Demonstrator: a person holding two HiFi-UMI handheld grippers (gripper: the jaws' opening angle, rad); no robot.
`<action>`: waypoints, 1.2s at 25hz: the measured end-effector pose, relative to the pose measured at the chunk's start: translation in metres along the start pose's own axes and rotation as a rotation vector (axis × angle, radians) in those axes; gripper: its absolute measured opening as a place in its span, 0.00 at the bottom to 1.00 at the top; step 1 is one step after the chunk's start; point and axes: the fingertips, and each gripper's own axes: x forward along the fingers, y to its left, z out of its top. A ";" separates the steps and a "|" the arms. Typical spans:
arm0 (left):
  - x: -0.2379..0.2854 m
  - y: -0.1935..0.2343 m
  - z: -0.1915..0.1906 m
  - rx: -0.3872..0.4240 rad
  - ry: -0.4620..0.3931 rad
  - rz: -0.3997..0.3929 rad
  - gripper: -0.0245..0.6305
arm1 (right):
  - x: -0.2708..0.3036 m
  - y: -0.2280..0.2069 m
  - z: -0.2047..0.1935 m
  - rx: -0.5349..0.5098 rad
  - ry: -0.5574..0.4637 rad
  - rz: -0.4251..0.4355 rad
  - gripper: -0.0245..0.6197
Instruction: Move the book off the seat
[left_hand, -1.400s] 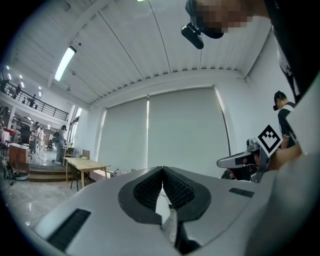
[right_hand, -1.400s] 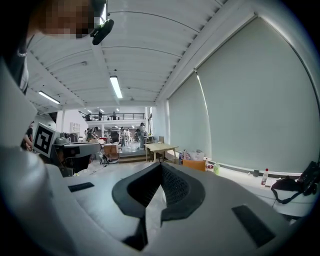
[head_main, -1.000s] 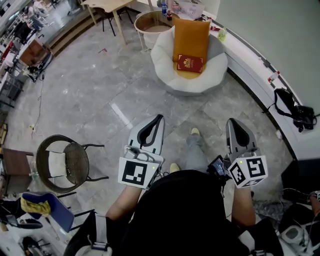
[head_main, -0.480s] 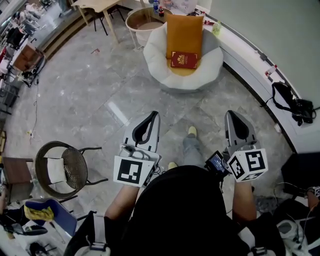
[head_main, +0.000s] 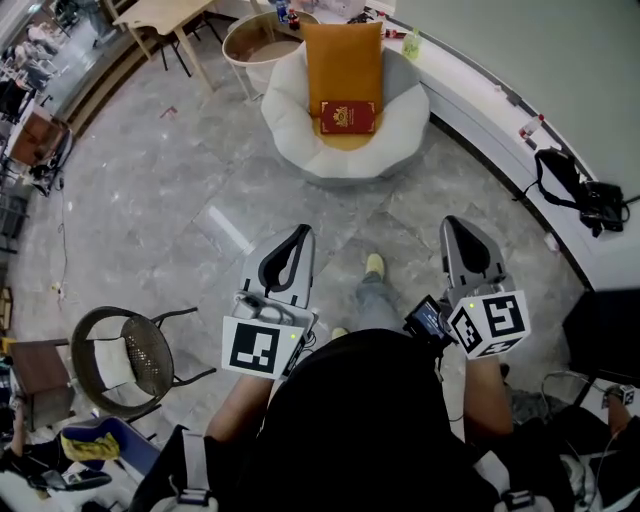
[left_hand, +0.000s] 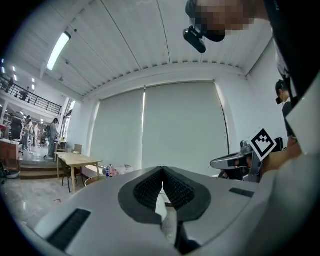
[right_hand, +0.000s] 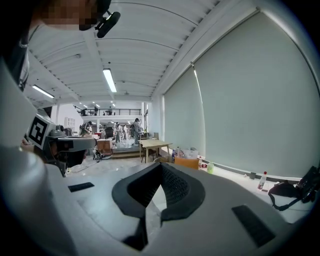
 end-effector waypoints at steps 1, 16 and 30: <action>0.009 0.001 -0.001 -0.004 0.002 -0.003 0.06 | 0.006 -0.006 0.000 -0.003 0.004 0.000 0.06; 0.152 0.017 -0.004 -0.002 0.066 -0.005 0.06 | 0.103 -0.116 0.012 0.011 0.059 -0.015 0.06; 0.244 0.019 0.013 0.032 0.073 0.040 0.06 | 0.163 -0.184 0.028 0.044 0.044 0.041 0.06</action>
